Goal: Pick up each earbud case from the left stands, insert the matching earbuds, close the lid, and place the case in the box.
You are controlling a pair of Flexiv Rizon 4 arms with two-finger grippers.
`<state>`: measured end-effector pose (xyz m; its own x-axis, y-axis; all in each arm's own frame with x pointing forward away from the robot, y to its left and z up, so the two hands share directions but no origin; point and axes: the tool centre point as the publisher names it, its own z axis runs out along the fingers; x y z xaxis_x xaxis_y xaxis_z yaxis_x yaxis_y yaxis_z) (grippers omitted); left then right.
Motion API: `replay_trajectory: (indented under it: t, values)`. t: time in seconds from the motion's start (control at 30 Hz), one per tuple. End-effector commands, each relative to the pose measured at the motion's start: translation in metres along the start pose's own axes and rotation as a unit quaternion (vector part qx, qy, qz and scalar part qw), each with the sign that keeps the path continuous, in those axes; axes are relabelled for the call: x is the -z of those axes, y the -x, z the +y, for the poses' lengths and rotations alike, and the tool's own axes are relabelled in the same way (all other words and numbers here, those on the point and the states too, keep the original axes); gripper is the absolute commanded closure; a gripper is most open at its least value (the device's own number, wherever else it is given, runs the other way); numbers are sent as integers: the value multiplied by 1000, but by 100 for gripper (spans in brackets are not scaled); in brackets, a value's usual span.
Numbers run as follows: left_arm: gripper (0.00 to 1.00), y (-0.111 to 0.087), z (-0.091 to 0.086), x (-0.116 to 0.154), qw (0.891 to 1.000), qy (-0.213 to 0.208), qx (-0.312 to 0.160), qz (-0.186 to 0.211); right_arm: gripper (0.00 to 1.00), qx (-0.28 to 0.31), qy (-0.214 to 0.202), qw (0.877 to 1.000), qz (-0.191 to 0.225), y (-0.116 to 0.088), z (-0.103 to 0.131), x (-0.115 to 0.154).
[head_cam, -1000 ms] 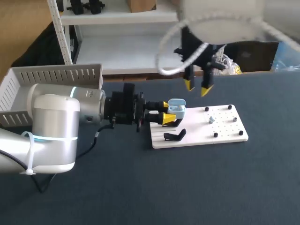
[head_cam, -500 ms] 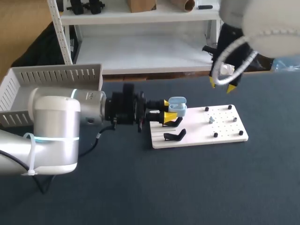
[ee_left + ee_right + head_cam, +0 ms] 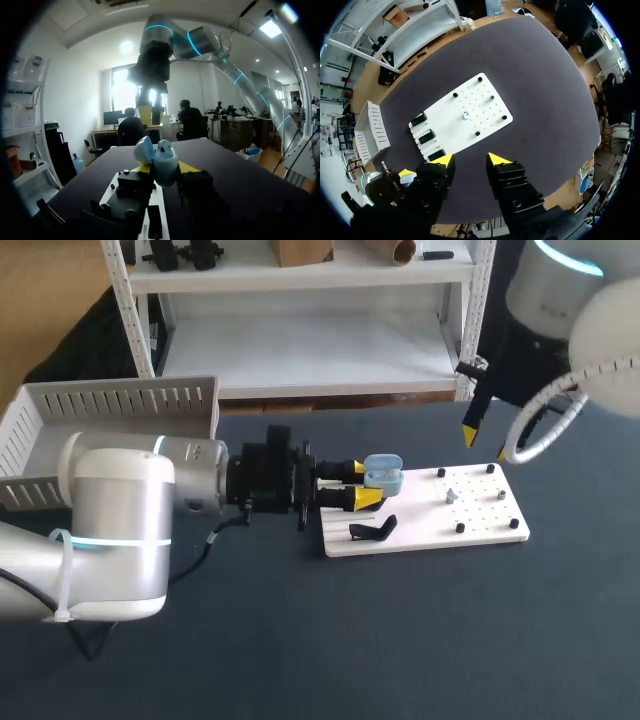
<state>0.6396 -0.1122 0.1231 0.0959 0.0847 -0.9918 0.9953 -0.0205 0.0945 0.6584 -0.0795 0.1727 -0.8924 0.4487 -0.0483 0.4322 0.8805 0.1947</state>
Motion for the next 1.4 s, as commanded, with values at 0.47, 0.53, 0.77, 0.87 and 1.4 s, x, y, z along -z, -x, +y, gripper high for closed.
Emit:
replay_trajectory:
  t: [0.47, 0.53, 0.77, 0.87, 1.4]
  values:
    - [100, 0, -2, -1, 1000, 5, -1, -1, 57, 75, -3, 996, -45, 12, 3, -59]
    - [100, 0, -2, -1, 1000, 5, -1, -1, 57, 80, -5, 996, -43, 14, 4, -68]
    - [100, 0, -2, -1, 1000, 5, -1, -1, 58, 85, -7, 996, -31, 21, 6, -90]
    - [100, 0, -2, -1, 1000, 5, -1, -1, 58, 85, -6, 996, -26, 23, 7, -96]
    - [100, 0, -2, -1, 1000, 5, -1, -1, 57, 79, -5, 997, -13, 27, 9, -124]
